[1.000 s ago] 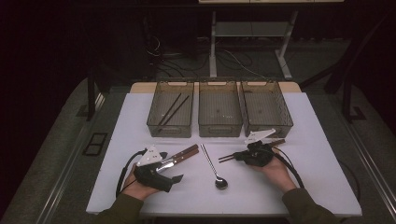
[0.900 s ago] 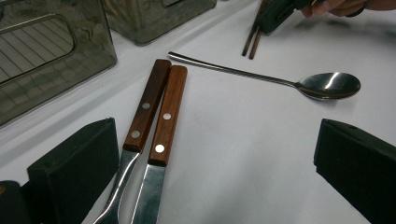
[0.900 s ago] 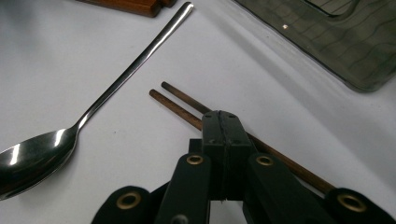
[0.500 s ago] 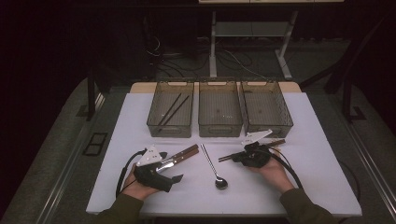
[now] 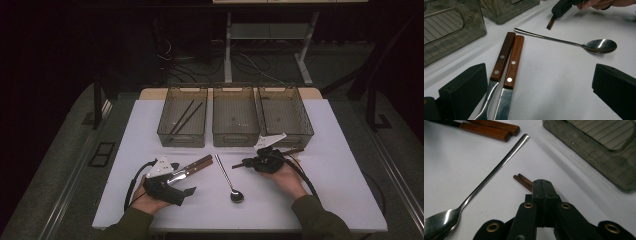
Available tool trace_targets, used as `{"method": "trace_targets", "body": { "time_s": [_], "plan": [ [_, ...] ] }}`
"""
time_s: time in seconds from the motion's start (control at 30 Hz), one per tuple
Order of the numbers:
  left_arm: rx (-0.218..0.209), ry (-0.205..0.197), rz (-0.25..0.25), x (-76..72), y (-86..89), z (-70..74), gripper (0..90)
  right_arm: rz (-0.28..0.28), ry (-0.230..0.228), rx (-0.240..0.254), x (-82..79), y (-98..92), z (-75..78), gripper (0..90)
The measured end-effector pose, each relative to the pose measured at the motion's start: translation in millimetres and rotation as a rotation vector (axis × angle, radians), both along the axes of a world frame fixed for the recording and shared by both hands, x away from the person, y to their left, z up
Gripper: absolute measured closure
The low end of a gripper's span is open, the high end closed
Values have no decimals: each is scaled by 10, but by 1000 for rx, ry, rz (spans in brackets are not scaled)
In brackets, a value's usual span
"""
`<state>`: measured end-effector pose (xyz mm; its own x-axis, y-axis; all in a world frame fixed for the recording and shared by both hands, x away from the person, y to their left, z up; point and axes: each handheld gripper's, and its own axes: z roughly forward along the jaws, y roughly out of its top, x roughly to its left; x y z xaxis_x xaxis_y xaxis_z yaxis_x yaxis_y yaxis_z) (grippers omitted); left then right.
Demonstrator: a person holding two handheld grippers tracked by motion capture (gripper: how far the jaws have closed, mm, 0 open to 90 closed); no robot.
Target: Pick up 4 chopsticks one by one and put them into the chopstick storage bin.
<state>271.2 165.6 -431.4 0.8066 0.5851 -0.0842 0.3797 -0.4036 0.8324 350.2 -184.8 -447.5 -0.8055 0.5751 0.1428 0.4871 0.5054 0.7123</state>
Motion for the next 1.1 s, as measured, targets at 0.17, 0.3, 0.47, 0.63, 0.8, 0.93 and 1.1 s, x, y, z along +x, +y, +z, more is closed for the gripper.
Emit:
{"method": "trace_targets", "body": {
  "time_s": [0.17,0.3,0.47,0.63,0.8,0.93,1.1],
  "plan": [
    [-1,1,1,1,-1,-1,0,-6,-3,4,43,5,-1,899],
    [-1,0,1,1,-2,-1,0,8,3,-6,-1,18,6,899],
    [0,-2,0,-3,-3,2,0,32,4,-16,-33,85,-21,899],
    [-1,0,1,0,-5,-2,0,29,3,-16,-19,118,-44,900],
    [-2,-1,-1,-1,-6,0,0,16,-9,-16,15,155,-46,900],
    [-2,-1,-1,0,-6,-1,0,7,-20,-19,50,188,-47,900],
    [-2,-1,-2,0,-5,-1,0,-5,-25,-26,111,211,-48,900]
  ]
}}
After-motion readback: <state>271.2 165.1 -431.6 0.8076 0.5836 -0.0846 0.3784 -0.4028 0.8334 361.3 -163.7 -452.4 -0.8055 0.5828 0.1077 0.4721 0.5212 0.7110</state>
